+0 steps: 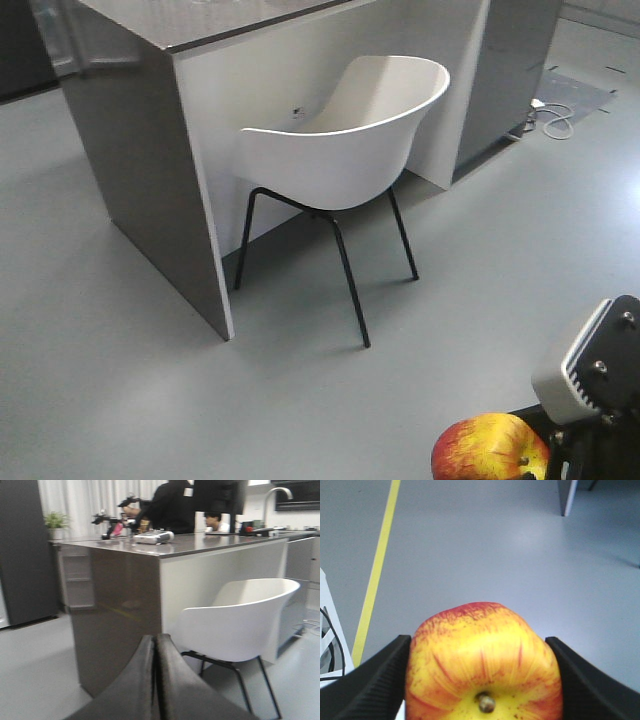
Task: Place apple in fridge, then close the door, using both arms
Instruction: 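Drive the base away from the counter holding the apple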
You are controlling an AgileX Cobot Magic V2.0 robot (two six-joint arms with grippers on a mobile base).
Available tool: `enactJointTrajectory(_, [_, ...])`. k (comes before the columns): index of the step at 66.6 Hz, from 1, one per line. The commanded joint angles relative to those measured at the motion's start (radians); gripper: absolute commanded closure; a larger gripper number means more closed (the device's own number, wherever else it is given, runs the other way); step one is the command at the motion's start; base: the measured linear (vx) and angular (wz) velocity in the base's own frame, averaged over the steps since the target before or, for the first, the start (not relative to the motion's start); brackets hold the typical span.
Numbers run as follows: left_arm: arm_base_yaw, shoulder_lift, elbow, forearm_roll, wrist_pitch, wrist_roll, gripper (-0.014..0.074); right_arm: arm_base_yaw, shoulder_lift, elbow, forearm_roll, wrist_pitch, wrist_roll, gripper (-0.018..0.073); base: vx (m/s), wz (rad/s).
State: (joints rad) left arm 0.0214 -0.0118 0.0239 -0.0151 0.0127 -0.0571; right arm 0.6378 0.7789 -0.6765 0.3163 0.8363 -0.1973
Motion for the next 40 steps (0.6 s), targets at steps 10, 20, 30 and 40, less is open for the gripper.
enactJointTrajectory(10, [-0.001,-0.013,-0.017,-0.009,-0.077,-0.004,0.0603,0.002,-0.007,-0.029,0.015,-0.058,-0.011,0.0395,0.04,0.53])
enactJointTrajectory(20, [-0.001,-0.013,-0.017,-0.009,-0.077,-0.004,0.0603,0.002,-0.007,-0.029,0.015,-0.058,-0.011,0.0395,0.06,0.53])
enactJointTrajectory(30, [-0.001,-0.013,-0.017,-0.009,-0.077,-0.004,0.0603,0.002,-0.007,-0.029,0.015,-0.058,-0.011,0.0395,0.08,0.49])
enactJointTrajectory(40, [-0.001,-0.013,-0.017,-0.009,-0.077,-0.004,0.0603,0.002,-0.007,-0.029,0.015,-0.058,-0.011,0.0395,0.10,0.44])
